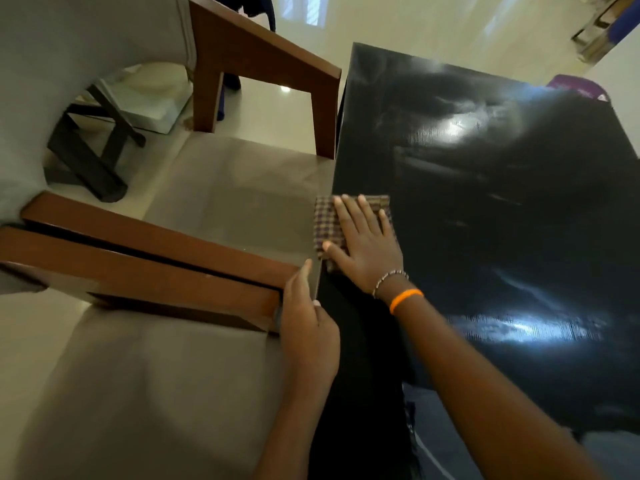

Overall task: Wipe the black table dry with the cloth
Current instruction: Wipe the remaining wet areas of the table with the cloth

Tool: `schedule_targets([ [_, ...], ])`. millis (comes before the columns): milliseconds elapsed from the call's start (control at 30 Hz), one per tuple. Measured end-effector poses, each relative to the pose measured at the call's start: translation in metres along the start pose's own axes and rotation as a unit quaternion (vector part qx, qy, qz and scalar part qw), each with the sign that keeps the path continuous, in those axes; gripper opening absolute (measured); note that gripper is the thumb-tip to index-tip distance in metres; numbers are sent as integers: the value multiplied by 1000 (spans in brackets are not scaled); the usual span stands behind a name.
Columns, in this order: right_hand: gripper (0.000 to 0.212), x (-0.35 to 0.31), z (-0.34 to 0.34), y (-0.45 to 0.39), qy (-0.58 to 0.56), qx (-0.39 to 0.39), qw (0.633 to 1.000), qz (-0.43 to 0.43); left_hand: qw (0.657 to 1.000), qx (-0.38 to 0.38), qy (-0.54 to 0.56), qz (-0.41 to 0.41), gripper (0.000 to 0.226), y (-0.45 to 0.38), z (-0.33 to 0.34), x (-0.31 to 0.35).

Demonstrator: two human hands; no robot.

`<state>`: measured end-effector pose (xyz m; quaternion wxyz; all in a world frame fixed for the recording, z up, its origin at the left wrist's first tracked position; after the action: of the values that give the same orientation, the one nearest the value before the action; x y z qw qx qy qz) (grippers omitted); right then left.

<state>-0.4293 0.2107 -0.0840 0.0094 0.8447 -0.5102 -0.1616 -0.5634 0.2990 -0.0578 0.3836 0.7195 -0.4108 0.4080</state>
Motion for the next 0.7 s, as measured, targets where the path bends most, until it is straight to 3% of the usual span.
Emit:
schedule_targets([
  [200, 71, -41, 30, 94, -35, -9, 999, -36, 999, 12, -52, -9, 52, 46, -2, -13],
  [400, 65, -36, 34, 151, -61, -3, 997, -48, 994, 0, -107, -16, 55, 107, 16, -8],
  [533, 65, 5, 29, 184, -47, -1, 998, -49, 991, -29, -128, 14, 53, 138, 50, 11],
  [700, 68, 113, 9, 232, -19, 13, 1000, 17, 976, -117, -179, 47, 47, 174, 136, 39],
])
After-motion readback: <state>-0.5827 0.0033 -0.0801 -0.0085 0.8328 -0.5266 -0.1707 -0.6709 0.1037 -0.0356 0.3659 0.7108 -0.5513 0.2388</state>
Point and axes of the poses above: each hand's wrist, its own y-axis away from the middle knuckle, its own z-axis out of the palm, x = y × z, the point moved 9 cm from there along -y, towards the middle knuckle, and after that the axes turned 8 degrees about -x, right-handed, at the moved point
